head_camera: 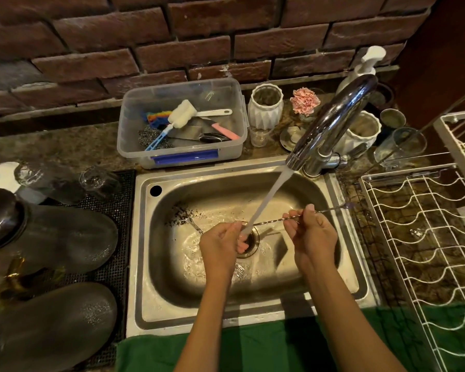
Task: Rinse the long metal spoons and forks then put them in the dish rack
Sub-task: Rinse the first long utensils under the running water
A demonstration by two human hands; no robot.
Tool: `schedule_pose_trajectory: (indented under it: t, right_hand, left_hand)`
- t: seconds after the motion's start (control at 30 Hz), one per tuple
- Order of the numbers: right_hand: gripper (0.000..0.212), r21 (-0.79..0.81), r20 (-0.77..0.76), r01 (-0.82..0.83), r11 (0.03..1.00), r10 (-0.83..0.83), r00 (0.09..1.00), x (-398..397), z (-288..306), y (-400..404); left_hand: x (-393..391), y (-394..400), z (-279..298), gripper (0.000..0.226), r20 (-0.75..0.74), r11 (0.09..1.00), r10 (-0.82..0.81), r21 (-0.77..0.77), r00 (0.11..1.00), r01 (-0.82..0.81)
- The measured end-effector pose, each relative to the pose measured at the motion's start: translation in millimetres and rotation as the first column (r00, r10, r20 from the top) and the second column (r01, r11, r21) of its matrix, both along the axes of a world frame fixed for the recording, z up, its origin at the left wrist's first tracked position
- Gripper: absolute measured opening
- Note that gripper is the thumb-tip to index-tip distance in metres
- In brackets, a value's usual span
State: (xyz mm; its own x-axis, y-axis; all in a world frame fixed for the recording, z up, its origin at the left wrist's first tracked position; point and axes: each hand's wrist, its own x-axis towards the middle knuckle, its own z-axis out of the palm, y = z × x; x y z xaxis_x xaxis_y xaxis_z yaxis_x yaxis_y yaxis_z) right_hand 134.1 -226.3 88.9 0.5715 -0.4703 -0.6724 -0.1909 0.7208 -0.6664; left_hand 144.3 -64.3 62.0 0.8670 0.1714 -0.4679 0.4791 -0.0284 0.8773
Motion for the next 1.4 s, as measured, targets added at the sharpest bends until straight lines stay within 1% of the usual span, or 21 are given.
schedule_pose_trajectory:
  t: [0.07,0.13,0.23,0.3,0.37,0.47,0.5,0.57,0.63,0.7,0.73,0.77,0.87,0.93,1.03,1.1,1.17,1.2,1.27,1.33,1.4]
  right_hand:
    - [0.019,0.024,0.021,0.023,0.999,-0.023,1.0,1.2,1.5,0.5]
    - [0.014,0.01,-0.011,-0.018,1.0,0.018,1.0,2.0,1.3,11.3]
    - [0.022,-0.015,-0.087,-0.222,0.975,0.22,0.972,-2.6,-2.9,45.9]
    - [0.023,-0.032,-0.113,-0.31,0.95,0.305,0.946,-2.6,-4.7,59.3]
    - [0.023,-0.038,-0.124,-0.296,0.954,0.29,0.949,0.7,-5.9,56.8]
    - [0.028,-0.003,-0.097,-0.209,0.978,0.208,0.973,11.6,-8.7,50.3]
    - [0.023,-0.014,-0.118,-0.225,0.974,0.222,0.968,12.2,-9.3,55.7]
    - [0.008,-0.073,-0.223,-0.375,0.924,0.351,0.909,8.4,-11.1,76.5]
    - [0.007,-0.001,-0.139,-0.468,0.884,0.463,0.875,2.6,-7.8,94.8]
    - [0.01,0.032,-0.089,-0.472,0.881,0.473,0.877,2.6,-5.3,92.8]
    - [0.008,0.002,-0.122,-0.451,0.892,0.448,0.885,5.4,-4.2,85.0]
    - [0.004,-0.015,-0.136,-0.409,0.912,0.404,0.905,9.1,-2.4,76.5]
    - [0.018,0.038,-0.071,-0.244,0.969,0.246,0.967,13.6,-6.1,64.9]
    - [0.008,0.016,-0.093,-0.324,0.946,0.324,0.941,6.7,-8.6,79.6]
    - [0.016,0.043,-0.072,-0.458,0.888,0.46,0.885,-3.9,-10.7,98.1]
    - [0.012,-0.001,-0.083,-0.446,0.895,0.445,0.892,-0.2,-8.8,86.1]
    - [0.023,-0.048,-0.13,-0.354,0.934,0.346,0.929,8.1,-11.5,67.2]
    - [0.022,-0.04,-0.146,-0.313,0.949,0.304,0.941,11.1,-12.6,62.4]
    - [0.008,-0.043,-0.154,-0.356,0.933,0.346,0.925,10.4,-11.2,70.3]
    - [0.009,-0.001,-0.074,-0.44,0.898,0.439,0.896,3.0,-9.2,89.7]
    - [0.013,0.022,-0.033,-0.445,0.895,0.446,0.894,-1.4,-5.6,94.7]
  left_hand:
    - [0.5,-9.1,2.8,0.023,-0.031,1.0,0.012,0.017,0.999,-0.011]
    - [-1.7,-21.3,6.2,0.022,-0.069,0.999,0.002,-0.043,0.998,-0.005]
    - [-8.0,-31.0,9.2,0.02,-0.112,0.989,0.006,-0.143,0.994,-0.022]
    - [-9.3,-17.7,7.5,0.017,-0.16,0.99,0.073,-0.112,0.984,-0.091]
    - [-8.4,9.0,5.7,0.015,-0.188,0.981,0.161,-0.074,0.969,-0.178]
    - [-3.6,47.7,7.0,0.01,-0.191,0.957,0.237,-0.124,0.953,-0.263]
    - [-2.0,52.3,7.7,0.01,-0.195,0.959,0.223,-0.131,0.955,-0.25]
    - [-0.6,51.6,8.2,0.012,-0.208,0.98,0.151,-0.099,0.966,-0.175]
    - [-0.6,46.4,11.0,0.012,-0.204,0.994,0.071,-0.066,0.976,-0.086]
    - [-0.7,53.1,15.1,0.01,-0.206,0.993,0.08,-0.07,0.975,-0.097]
    - [-0.9,62.6,16.8,0.008,-0.208,0.989,0.11,-0.077,0.972,-0.128]
    - [-1.0,73.8,17.7,0.007,-0.209,0.983,0.143,-0.086,0.967,-0.164]
    - [-3.2,89.7,17.6,0.012,-0.207,0.975,0.173,-0.099,0.963,-0.197]
    - [-6.3,80.4,16.2,0.014,-0.206,0.983,0.14,-0.088,0.968,-0.161]
    - [-13.3,81.9,12.6,0.016,-0.218,0.987,0.129,-0.069,0.967,-0.147]
    - [-18.3,107.0,11.3,0.014,-0.232,0.98,0.17,-0.066,0.958,-0.19]
    - [-22.6,133.4,9.0,0.013,-0.223,0.977,0.201,-0.029,0.954,-0.213]
    - [-24.3,139.2,7.4,0.013,-0.222,0.979,0.199,-0.007,0.955,-0.205]
    - [-26.6,135.2,3.9,0.016,-0.225,0.986,0.165,0.004,0.96,-0.168]
    - [-27.6,124.1,1.0,0.019,-0.23,0.989,0.139,-0.019,0.963,-0.147]
    - [-26.9,125.4,0.7,0.017,-0.238,0.987,0.149,-0.025,0.96,-0.159]
